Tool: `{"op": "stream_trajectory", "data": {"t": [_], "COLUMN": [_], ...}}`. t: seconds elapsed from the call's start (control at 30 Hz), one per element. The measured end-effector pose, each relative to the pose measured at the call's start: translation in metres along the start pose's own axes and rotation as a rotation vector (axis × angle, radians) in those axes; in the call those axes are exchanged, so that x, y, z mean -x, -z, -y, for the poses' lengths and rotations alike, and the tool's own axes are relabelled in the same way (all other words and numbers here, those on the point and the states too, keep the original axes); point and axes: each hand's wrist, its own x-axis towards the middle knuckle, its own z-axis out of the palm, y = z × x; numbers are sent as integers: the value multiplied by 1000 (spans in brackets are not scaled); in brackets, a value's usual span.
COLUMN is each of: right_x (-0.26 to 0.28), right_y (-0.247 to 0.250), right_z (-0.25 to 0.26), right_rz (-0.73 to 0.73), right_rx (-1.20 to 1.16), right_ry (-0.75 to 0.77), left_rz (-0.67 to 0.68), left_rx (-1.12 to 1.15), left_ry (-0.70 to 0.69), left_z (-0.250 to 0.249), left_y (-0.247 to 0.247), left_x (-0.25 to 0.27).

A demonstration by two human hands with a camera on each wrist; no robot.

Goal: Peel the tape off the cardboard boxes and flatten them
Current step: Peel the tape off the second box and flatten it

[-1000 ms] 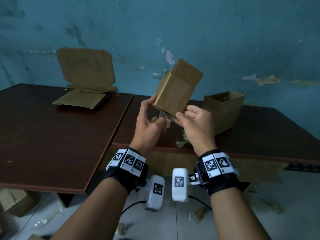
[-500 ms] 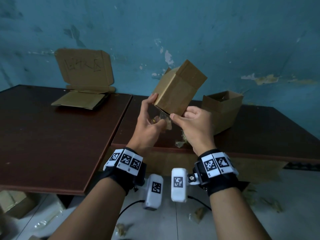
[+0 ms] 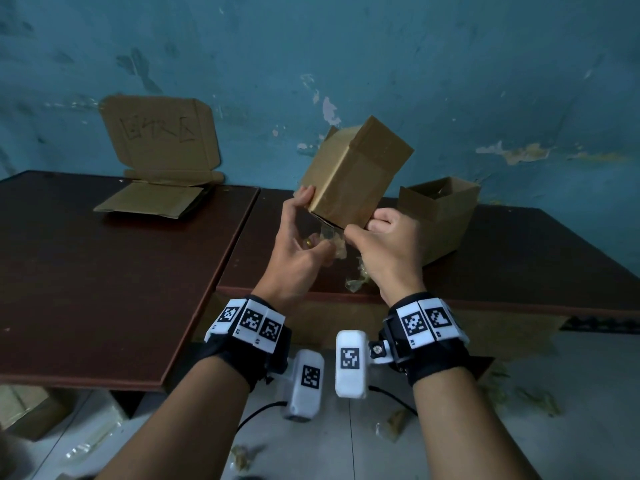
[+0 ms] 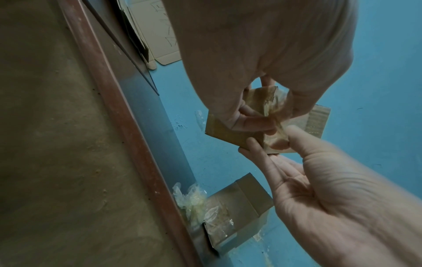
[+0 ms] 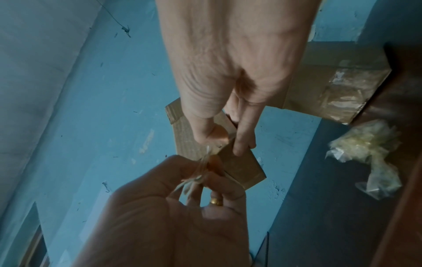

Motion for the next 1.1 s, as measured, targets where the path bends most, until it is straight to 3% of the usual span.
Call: {"op": "stream_trajectory", "data": {"t": [0.33,0.5,0.7,0.83,1.1], "right_x": [5,4,6,5,-2], "right_y": [1,6,3,2,7], "right_z": [11,7,9,12,1], "right_rz": [91,121,85,73,68], "right_rx": [-71,15,102,1,183], "right_ry": [29,69,123,82,185], "left_rz": [-39,-58,-80,-92,-99], "left_rx": [-23,-33,-35,-17,-67], "left_ry": [10,42,59,89,76], "left_z": [-1,-2,-5,-5,-9], "left_y": [2,2,-1,-1,-3], "left_x": [1,2,4,4,7]}}
